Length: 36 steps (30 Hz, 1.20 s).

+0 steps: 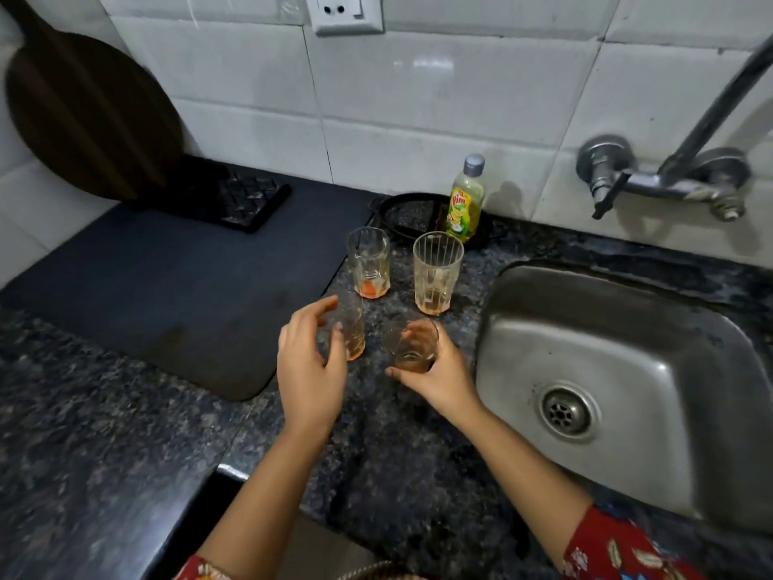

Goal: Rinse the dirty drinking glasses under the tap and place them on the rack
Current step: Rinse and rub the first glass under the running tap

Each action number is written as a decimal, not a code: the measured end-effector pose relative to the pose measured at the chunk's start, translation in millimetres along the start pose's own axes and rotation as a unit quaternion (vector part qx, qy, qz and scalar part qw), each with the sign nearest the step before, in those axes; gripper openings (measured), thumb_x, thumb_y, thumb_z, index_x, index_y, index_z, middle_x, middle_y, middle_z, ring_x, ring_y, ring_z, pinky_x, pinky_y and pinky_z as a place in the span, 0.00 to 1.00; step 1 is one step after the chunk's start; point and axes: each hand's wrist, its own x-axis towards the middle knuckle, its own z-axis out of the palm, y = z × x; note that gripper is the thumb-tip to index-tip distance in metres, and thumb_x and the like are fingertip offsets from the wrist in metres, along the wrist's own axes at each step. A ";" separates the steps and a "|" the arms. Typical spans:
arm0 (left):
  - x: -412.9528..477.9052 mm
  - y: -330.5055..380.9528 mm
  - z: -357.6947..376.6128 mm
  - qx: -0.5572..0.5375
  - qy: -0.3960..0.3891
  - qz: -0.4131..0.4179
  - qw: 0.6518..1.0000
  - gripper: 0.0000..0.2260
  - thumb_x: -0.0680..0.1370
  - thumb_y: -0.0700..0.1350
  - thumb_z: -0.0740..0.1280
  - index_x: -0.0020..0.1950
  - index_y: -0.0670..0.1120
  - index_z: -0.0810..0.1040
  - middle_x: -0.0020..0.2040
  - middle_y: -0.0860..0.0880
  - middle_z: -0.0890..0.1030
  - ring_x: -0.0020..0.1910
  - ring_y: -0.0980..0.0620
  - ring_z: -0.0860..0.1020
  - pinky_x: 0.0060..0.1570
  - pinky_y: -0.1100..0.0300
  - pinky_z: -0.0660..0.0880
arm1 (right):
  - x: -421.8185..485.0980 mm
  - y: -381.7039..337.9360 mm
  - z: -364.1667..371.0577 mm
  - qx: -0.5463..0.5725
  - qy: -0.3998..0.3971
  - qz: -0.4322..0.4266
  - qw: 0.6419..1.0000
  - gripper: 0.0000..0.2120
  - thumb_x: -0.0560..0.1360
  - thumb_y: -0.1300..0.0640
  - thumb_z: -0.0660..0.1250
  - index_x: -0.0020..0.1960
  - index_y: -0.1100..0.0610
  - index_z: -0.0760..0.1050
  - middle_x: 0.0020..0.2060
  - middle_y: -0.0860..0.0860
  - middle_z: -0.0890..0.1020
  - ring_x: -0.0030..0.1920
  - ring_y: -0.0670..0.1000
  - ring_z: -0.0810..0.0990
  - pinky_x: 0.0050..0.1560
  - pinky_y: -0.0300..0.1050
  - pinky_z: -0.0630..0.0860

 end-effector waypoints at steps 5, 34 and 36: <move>4.2 24.8 14.3 -0.043 -0.058 0.052 0.996 0.12 0.80 0.40 0.63 0.61 0.51 0.75 0.54 0.60 0.75 0.57 0.56 0.74 0.53 0.65 0.72 | -12.4 -14.0 -28.8 0.045 0.074 -0.007 0.996 0.27 0.61 0.62 0.80 0.55 0.51 0.72 0.49 0.46 0.81 0.52 0.42 0.81 0.55 0.40 0.77; 92.7 229.9 273.5 0.034 -0.243 0.097 0.965 0.25 0.83 0.56 0.50 0.44 0.40 0.77 0.38 0.41 0.79 0.36 0.43 0.76 0.36 0.55 0.68 | 19.0 7.7 -276.9 -0.110 0.265 0.161 0.944 0.29 0.60 0.49 0.80 0.56 0.49 0.69 0.48 0.46 0.81 0.50 0.50 0.81 0.52 0.45 0.77; 92.6 234.1 272.1 0.070 -0.242 0.118 0.960 0.25 0.84 0.53 0.48 0.47 0.38 0.78 0.40 0.40 0.80 0.36 0.45 0.74 0.36 0.54 0.67 | 20.3 5.9 -274.8 -0.108 0.261 0.157 0.946 0.29 0.60 0.49 0.80 0.56 0.48 0.69 0.50 0.47 0.81 0.51 0.50 0.81 0.53 0.46 0.77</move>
